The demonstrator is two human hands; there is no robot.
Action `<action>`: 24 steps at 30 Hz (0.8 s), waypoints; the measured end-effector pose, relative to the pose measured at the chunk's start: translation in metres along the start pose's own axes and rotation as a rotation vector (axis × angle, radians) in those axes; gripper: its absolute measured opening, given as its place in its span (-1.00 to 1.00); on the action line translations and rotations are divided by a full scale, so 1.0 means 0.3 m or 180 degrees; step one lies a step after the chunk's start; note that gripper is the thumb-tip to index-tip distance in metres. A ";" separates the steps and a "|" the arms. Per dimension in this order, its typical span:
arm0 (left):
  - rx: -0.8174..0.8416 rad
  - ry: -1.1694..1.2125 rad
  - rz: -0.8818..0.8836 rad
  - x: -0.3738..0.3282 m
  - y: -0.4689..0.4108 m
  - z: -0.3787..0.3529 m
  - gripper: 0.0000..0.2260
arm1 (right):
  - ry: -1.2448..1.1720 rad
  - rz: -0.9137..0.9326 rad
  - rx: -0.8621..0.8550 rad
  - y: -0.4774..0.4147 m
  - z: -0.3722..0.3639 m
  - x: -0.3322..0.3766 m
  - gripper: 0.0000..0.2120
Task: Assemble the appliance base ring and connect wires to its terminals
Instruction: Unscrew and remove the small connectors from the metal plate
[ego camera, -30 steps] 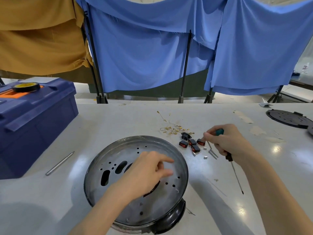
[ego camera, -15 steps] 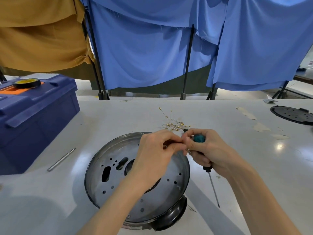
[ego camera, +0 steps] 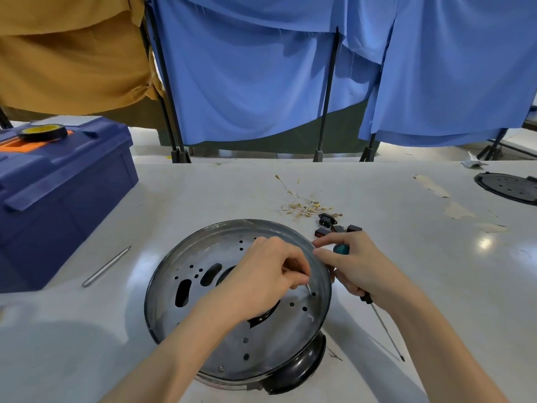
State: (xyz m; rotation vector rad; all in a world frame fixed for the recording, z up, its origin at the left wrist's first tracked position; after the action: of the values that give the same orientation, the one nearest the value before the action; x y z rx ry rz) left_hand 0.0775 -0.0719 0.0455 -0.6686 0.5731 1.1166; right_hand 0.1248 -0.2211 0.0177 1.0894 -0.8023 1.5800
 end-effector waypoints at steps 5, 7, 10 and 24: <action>-0.0038 -0.0045 -0.0087 -0.011 0.004 -0.012 -0.94 | -0.0109 0.0003 -0.0052 0.005 -0.004 -0.005 -0.94; -0.0019 -0.0166 -0.0138 -0.022 0.006 -0.016 -0.94 | -0.0130 0.0010 -0.0065 0.004 -0.002 -0.007 -0.94; 0.0080 -0.0577 -0.0367 -0.057 0.006 -0.025 -0.92 | -0.0152 0.0012 -0.0077 0.004 -0.001 -0.010 -0.92; 0.0511 -0.1054 -0.0445 -0.032 -0.005 -0.092 -0.84 | -0.0226 -0.0024 -0.0040 0.013 -0.007 -0.008 -0.89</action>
State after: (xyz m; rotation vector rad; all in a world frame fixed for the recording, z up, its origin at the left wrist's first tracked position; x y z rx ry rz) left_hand 0.0735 -0.0983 0.0341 -0.3679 0.3226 1.0110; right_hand 0.1206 -0.2213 0.0149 1.1436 -0.8536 1.5352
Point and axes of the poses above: each hand's wrist, its own y-axis away from the middle knuckle, its own z-axis out of the back of the hand, x = y × z, the point moved 6 cm from there along -y, towards the middle knuckle, and after that the axes turned 2 degrees about y, right-handed, at the moved point
